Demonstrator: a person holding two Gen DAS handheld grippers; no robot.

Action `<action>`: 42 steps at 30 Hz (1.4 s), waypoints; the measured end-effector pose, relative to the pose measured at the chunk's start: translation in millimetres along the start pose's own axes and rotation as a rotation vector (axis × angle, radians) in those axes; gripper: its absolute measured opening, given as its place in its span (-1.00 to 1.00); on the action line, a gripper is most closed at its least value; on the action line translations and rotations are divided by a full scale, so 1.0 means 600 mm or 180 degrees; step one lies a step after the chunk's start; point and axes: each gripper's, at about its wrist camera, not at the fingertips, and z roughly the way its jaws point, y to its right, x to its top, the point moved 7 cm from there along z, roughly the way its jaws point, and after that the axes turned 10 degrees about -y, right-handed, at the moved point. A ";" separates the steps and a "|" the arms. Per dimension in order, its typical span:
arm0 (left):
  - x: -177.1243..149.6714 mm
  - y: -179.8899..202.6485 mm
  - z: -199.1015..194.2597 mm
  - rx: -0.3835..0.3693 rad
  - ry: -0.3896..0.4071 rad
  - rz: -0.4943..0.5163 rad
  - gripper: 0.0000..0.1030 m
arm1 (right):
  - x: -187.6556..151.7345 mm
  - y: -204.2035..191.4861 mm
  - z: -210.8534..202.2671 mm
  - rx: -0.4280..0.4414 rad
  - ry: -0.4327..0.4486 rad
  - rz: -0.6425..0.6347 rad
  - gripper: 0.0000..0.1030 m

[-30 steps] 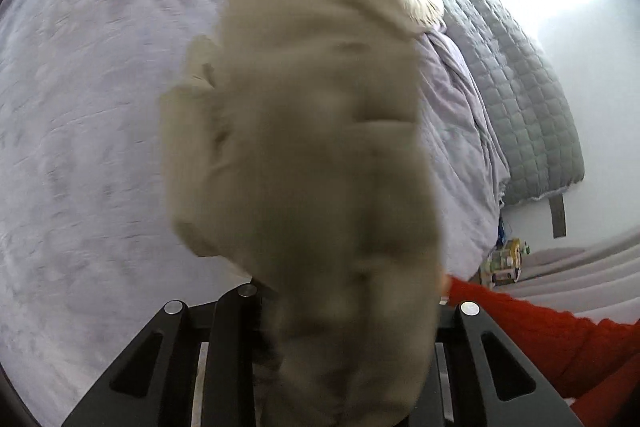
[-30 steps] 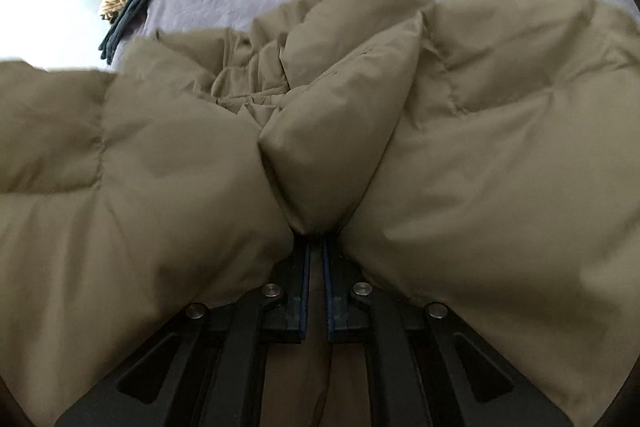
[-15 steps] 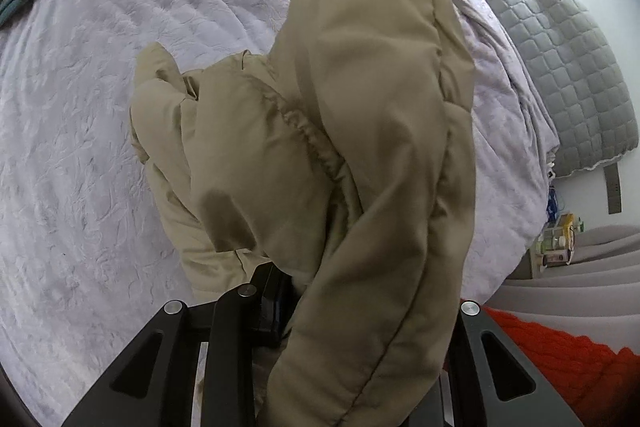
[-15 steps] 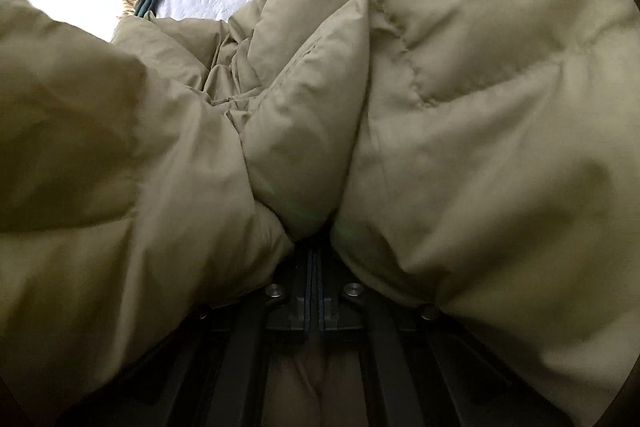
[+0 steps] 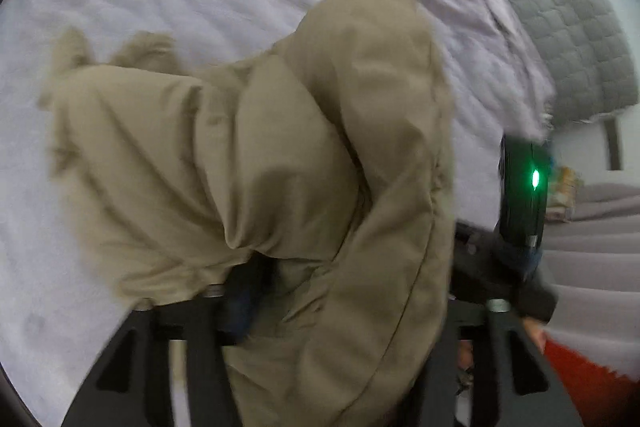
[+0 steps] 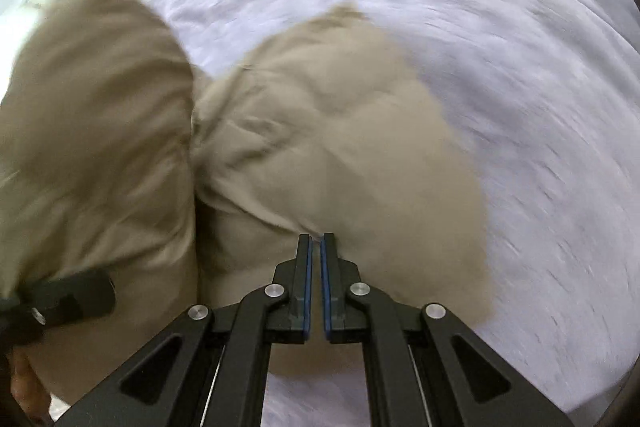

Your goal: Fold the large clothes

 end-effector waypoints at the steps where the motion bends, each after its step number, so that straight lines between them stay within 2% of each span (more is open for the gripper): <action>1: 0.009 0.008 0.009 -0.0141 0.0012 0.0037 0.28 | -0.011 0.015 -0.004 0.0027 0.0000 0.0064 -0.91; 4: 0.034 0.021 0.032 -0.0338 0.0085 0.0168 0.29 | -0.031 0.044 -0.011 0.0093 -0.0025 0.0197 -0.90; 7: 0.060 0.025 0.060 -0.0659 0.0064 0.0129 0.29 | -0.052 0.065 -0.027 0.0145 -0.0013 0.0304 -0.90; 9: 0.076 0.025 0.077 -0.0786 0.0024 0.0086 0.29 | -0.062 0.076 -0.048 0.0220 0.0052 0.0344 -0.84; 10: 0.085 0.026 0.088 -0.0822 0.0006 0.0063 0.29 | -0.071 0.083 -0.061 0.0267 0.0086 0.0358 -0.55; 11: 0.092 0.029 0.097 -0.0844 -0.0005 0.0036 0.29 | -0.079 0.086 -0.076 0.0361 0.0136 0.0373 -0.02; 13: 0.103 0.035 0.109 -0.0889 -0.0021 0.0004 0.29 | -0.084 0.079 -0.103 0.0573 0.0249 0.0348 0.53; 18: 0.123 0.052 0.129 -0.0824 -0.0043 0.0080 0.29 | -0.113 0.028 -0.144 0.1091 0.0245 0.0039 0.53; 23: 0.130 0.055 0.122 -0.0811 -0.0076 0.0128 0.29 | -0.106 -0.038 -0.088 0.1245 0.0006 -0.0056 0.50; 24: 0.131 0.055 0.113 -0.0806 -0.0056 0.0142 0.29 | -0.102 -0.039 -0.075 0.1181 -0.0023 -0.0037 0.45; 25: 0.130 0.056 0.099 -0.0806 -0.0008 0.0168 0.29 | -0.108 -0.038 -0.066 0.1103 -0.0048 -0.0015 0.11; 26: 0.130 0.056 0.079 -0.0769 0.0083 0.0215 0.29 | -0.102 -0.035 -0.053 0.0956 -0.0083 0.0016 -0.49; 27: 0.129 0.053 0.055 -0.0653 0.0215 0.0279 0.29 | -0.092 -0.025 -0.045 0.0680 -0.0095 0.0035 -0.57; 29: 0.126 0.037 0.007 -0.0321 0.0558 0.0350 0.29 | -0.085 0.002 -0.043 0.0134 -0.0005 0.0009 -0.63; 30: 0.123 0.020 -0.021 -0.0124 0.0771 0.0339 0.29 | -0.084 0.014 -0.045 0.0042 0.0024 0.0039 -0.63; 33: 0.114 -0.041 -0.074 0.0284 0.1189 0.0140 0.29 | -0.087 0.065 -0.045 -0.0020 -0.0010 0.0293 -0.63; 34: 0.111 -0.072 -0.086 0.0493 0.1303 0.0027 0.29 | -0.088 0.075 -0.044 -0.0007 -0.0017 0.0335 -0.63; 36: 0.113 -0.120 -0.086 0.0899 0.1382 -0.0109 0.29 | -0.087 0.084 -0.043 -0.0023 -0.0017 0.0366 -0.63; 37: 0.113 -0.136 -0.081 0.0974 0.1375 -0.0143 0.29 | -0.085 0.085 -0.040 -0.0070 -0.0013 0.0339 -0.63; 39: 0.122 -0.157 -0.061 0.0935 0.1321 -0.0233 0.29 | -0.086 0.086 -0.040 -0.0110 -0.0017 0.0312 -0.63; 42: 0.148 -0.150 -0.026 0.0975 0.1281 -0.0189 0.30 | -0.090 0.091 -0.036 -0.0228 -0.0011 0.0301 -0.63</action>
